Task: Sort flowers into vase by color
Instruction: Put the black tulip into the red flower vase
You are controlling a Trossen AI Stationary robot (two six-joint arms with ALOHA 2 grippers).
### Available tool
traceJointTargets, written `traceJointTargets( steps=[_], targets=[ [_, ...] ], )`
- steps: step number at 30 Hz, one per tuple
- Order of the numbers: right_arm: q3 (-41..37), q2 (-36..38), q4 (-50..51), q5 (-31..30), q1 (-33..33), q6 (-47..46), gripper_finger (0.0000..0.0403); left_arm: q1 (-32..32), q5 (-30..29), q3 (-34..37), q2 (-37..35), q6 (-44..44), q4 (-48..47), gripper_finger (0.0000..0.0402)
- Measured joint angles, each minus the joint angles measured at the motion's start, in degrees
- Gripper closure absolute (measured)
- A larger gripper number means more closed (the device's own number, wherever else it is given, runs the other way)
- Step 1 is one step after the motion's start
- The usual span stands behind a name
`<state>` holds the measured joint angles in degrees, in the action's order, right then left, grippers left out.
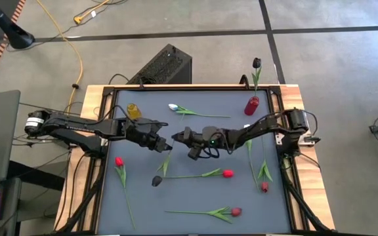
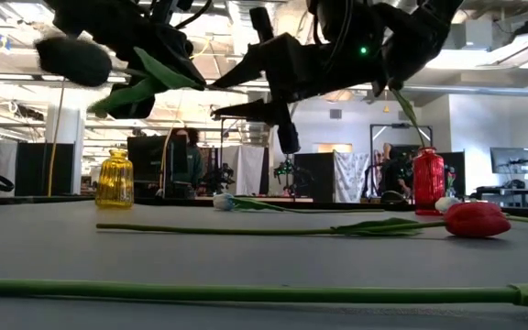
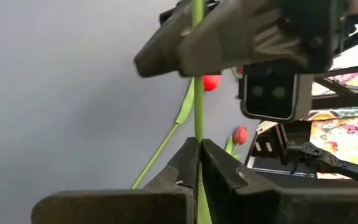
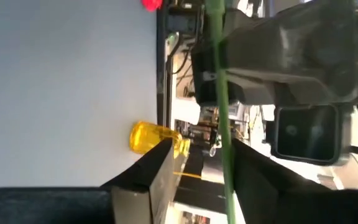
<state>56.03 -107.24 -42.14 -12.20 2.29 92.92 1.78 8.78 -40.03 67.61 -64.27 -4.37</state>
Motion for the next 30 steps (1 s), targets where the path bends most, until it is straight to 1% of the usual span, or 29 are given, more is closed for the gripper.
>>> traceJointTargets(
  steps=[11, 17, 19, 26, 30],
  targets=[
    [0.0, 0.07, -1.22, -0.39, 0.27, 0.15, 0.0314, 0.0, -0.02, 0.0, 0.0, 0.62, -0.21, 0.0401],
    [0.0, 0.08, -0.35, -0.18, 2.0, 0.13, 0.0361, -0.02, -0.7, 0.04, 0.0, 1.29, -0.45, 0.0398],
    [0.0, 0.11, 0.49, -0.11, 2.82, 0.13, 0.0376, -0.02, -1.05, 0.04, 0.0, 2.25, -0.43, 0.0388],
    [0.0, 0.13, 4.41, 0.59, 4.89, -0.44, 0.0376, 1.59, -1.05, 0.04, -0.11, 6.86, 0.56, 0.0324],
    [-0.02, 0.87, 7.22, 2.07, 5.08, -6.93, 0.0376, 3.93, -1.07, 0.04, -0.56, 11.69, 1.73, 0.0288]
  ],
)
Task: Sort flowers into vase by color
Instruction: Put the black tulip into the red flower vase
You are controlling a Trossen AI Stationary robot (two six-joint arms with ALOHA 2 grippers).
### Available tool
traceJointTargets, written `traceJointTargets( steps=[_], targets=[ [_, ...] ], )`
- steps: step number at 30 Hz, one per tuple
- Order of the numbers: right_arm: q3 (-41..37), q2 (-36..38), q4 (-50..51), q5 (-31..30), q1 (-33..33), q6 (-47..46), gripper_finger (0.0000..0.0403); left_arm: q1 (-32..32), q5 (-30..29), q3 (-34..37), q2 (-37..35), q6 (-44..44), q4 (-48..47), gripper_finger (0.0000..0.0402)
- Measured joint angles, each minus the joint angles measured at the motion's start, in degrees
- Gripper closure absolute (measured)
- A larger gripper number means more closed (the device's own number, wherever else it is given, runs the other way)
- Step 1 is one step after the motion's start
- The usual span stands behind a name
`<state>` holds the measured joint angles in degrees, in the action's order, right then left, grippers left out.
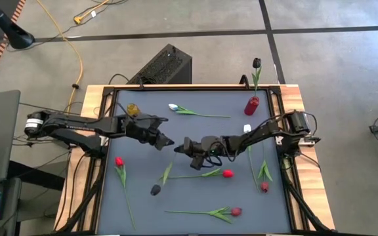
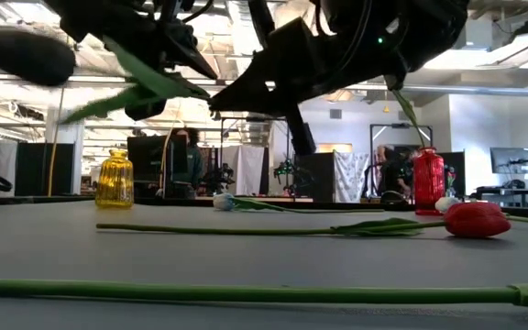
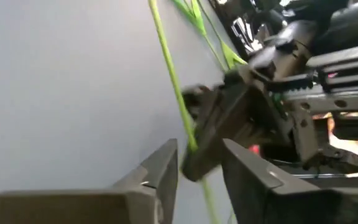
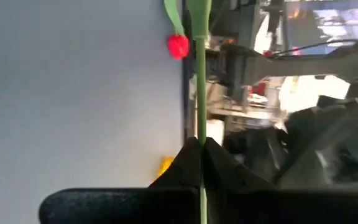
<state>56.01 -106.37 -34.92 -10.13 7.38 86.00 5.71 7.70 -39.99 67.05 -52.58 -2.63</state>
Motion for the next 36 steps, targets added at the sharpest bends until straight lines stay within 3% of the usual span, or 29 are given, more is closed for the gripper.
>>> traceJointTargets(
  steps=[6, 11, 17, 25, 32, 36],
  targets=[
    [-0.02, 9.11, 12.34, 6.99, -2.02, -16.78, 0.0376, 3.56, -0.93, 0.0, -0.12, 6.3, -0.35, 0.0267],
    [0.02, 19.27, 25.04, 16.4, -5.83, -34.31, 0.0376, 4.6, -1.02, 0.0, -0.12, 14.69, -0.2, 0.0269],
    [-5.11, 30.37, 31.95, 25.34, -11.1, -45.15, 0.0376, 4.57, -1.03, 0.0, -0.12, 22.8, 0.66, 0.0271],
    [-23.03, 51.99, 21.06, 24.33, -16.49, -56.58, 0.0376, 4.57, -1.04, 0.0, -0.12, 30.52, 1.1, 0.0271],
    [-30.3, 68.99, 19.95, 13.59, -19.94, -61.82, 0.0376, 4.57, -4.8, 0.0, -0.09, 39.07, 4.18, 0.0271],
    [-33.27, 76.48, 21.03, 9.3, -22.65, -63.51, 0.0376, 4.57, -10.53, 0.0, -0.09, 43.63, 4.45, 0.0271]
  ],
)
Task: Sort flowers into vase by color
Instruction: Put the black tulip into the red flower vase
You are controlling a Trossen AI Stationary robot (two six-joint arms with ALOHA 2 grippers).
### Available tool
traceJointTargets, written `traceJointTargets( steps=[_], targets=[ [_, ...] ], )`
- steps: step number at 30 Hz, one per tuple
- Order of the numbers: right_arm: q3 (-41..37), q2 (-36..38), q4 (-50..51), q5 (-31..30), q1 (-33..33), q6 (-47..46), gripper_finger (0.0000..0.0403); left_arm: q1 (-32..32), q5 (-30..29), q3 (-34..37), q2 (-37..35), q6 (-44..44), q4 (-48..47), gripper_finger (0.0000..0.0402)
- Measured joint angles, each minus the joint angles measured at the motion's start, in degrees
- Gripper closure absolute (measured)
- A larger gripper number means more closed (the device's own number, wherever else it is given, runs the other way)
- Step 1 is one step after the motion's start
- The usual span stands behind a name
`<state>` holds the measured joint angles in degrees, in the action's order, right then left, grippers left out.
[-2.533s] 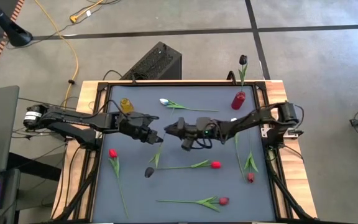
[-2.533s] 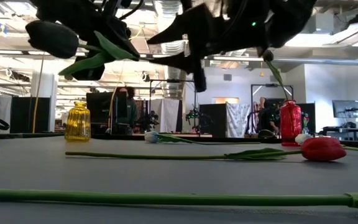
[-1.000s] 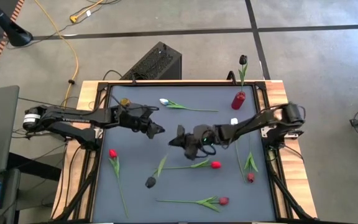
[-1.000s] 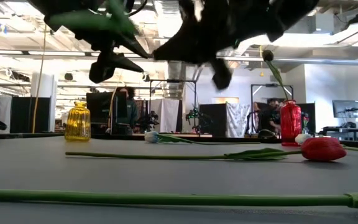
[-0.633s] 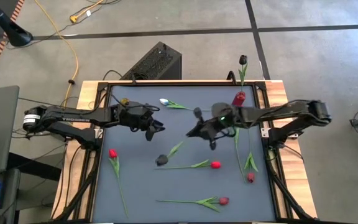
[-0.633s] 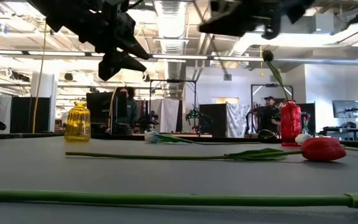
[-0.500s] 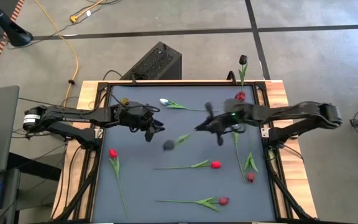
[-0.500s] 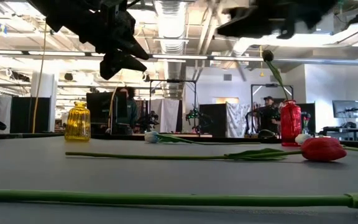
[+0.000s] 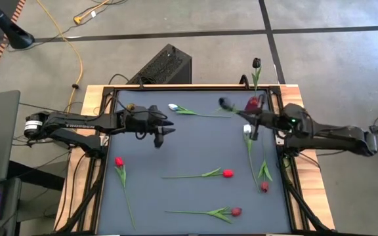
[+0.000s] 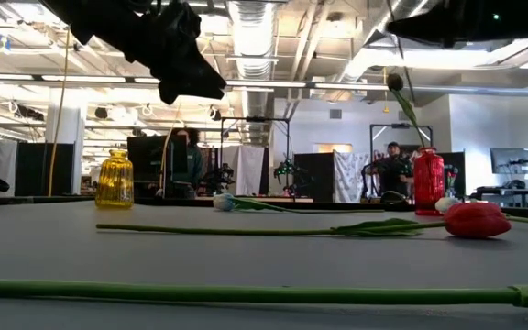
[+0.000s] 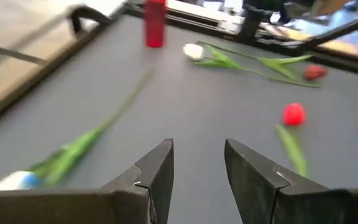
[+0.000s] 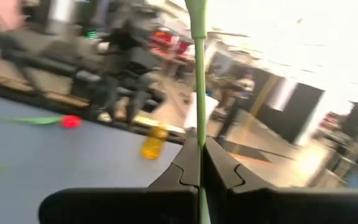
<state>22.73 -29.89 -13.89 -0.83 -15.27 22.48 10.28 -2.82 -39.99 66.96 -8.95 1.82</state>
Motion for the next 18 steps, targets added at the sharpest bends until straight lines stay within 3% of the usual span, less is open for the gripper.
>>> traceJointTargets(
  steps=[5, 8, 11, 18],
  targets=[
    [-5.12, 7.44, -3.62, -8.73, -3.72, -1.26, 0.0376, 0.01, -6.26, 0.02, 0.8, 8.31, -1.35, 0.0271],
    [-8.89, 10.21, -8.79, -12.6, -6.22, -1.18, 0.0376, 0.02, -6.97, -0.07, 1.63, 9.8, 4.07, 0.0271],
    [-13.19, 12.42, -13.9, -14.37, -9.0, -1.03, 0.0376, 0.09, -6.58, -0.07, 2.58, 12.87, 9.21, 0.0272],
    [-22.06, 13.73, -32.84, -16.07, -16.19, -0.98, 0.0376, 0.06, -6.45, -0.01, 4.97, 14.32, 11.26, 0.0272]
  ],
)
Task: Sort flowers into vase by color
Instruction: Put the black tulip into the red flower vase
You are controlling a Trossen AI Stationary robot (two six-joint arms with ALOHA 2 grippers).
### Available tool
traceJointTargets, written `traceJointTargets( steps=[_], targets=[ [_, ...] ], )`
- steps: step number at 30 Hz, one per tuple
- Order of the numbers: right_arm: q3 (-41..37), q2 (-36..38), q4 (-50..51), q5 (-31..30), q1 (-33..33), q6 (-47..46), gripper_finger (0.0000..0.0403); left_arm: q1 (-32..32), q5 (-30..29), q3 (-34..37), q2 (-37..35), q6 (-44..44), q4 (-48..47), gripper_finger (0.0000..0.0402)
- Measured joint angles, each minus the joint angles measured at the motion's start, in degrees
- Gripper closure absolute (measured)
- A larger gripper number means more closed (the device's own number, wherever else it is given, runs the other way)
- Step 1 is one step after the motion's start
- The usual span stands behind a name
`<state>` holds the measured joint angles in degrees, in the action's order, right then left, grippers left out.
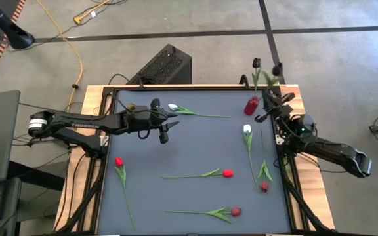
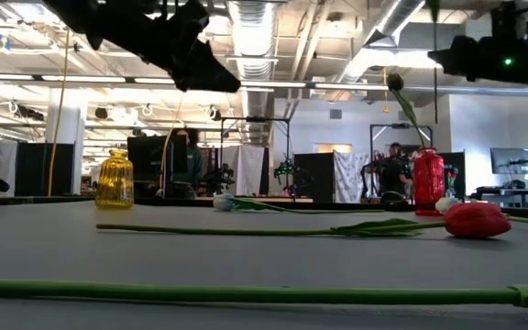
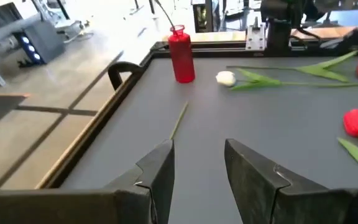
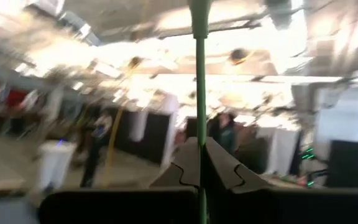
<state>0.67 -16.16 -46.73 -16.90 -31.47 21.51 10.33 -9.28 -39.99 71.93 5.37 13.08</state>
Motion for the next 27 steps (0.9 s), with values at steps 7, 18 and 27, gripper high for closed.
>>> traceJointTargets(
  steps=[7, 18, 27],
  targets=[
    [-0.18, -1.48, -0.54, 0.09, -5.57, -9.47, 0.0376, -0.2, -0.17, 0.01, 5.81, 3.55, 2.62, 0.0272],
    [-0.2, -8.72, -0.98, -0.95, -11.18, -13.58, 0.0376, -0.18, -0.15, -0.04, 7.63, 5.96, 4.94, 0.0272],
    [-0.22, -16.67, -6.7, 0.85, -14.63, -17.17, 0.0376, -0.18, -0.15, -0.04, 7.59, 5.98, 5.13, 0.0272]
  ],
)
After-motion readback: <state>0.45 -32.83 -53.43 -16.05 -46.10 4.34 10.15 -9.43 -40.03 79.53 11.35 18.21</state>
